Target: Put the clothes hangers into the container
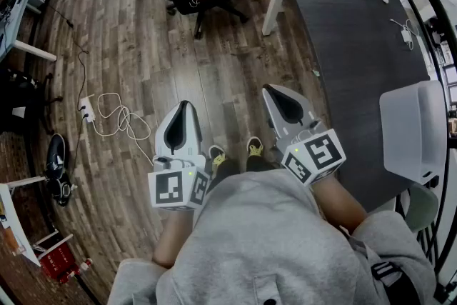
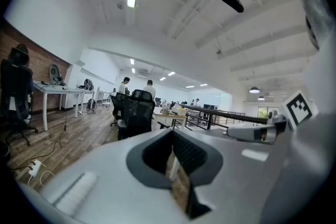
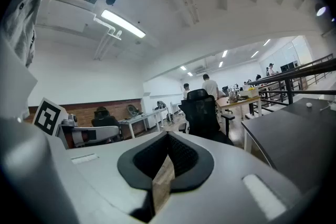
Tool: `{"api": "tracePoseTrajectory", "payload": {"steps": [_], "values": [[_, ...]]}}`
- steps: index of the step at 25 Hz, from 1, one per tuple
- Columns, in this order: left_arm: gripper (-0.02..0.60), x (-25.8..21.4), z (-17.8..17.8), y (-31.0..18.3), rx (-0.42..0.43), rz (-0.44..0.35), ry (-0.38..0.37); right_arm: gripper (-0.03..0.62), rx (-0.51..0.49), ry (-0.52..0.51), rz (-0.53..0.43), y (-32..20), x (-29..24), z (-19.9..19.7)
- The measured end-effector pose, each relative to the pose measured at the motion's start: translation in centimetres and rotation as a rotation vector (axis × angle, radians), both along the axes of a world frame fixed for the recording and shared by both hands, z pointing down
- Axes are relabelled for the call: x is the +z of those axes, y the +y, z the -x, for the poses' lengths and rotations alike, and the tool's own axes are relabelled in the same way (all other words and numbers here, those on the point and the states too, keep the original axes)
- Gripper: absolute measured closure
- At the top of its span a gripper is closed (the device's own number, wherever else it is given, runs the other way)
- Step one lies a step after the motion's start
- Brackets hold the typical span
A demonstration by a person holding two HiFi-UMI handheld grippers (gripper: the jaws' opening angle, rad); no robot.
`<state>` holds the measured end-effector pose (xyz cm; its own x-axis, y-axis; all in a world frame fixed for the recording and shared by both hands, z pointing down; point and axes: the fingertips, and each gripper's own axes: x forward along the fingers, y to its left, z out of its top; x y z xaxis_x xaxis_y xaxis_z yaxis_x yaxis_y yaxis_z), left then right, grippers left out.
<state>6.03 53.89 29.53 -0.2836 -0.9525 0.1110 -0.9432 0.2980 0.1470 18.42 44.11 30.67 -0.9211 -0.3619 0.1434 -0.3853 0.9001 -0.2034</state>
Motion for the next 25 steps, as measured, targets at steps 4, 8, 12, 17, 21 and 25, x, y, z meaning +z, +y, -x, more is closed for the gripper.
{"api": "tracePoseTrajectory", "payload": {"steps": [4, 8, 12, 17, 21, 25], "values": [[0.571, 0.1, 0.1, -0.1, 0.024, 0.005, 0.03, 0.599, 0.012, 0.015, -0.006, 0.6, 0.1, -0.1], [0.571, -0.4, 0.9, 0.0, 0.038, -0.003, 0.022, 0.597, 0.037, 0.011, 0.0, 0.9, 0.0, 0.5], [0.571, -1.0, 2.2, 0.7, 0.049, -0.024, 0.026, 0.597, 0.048, -0.013, 0.006, 1.5, -0.5, 1.6], [0.571, -0.7, 4.6, 2.2, 0.05, -0.03, 0.026, 0.597, 0.038, -0.024, -0.003, 2.5, -1.0, 4.4], [0.571, -0.6, 6.4, 3.7, 0.051, -0.051, 0.043, 0.597, 0.049, -0.028, -0.024, 3.4, -1.1, 6.3], [0.571, -0.6, 8.1, 5.2, 0.057, -0.056, 0.057, 0.597, 0.049, -0.033, -0.034, 4.8, -1.3, 7.8]]}}
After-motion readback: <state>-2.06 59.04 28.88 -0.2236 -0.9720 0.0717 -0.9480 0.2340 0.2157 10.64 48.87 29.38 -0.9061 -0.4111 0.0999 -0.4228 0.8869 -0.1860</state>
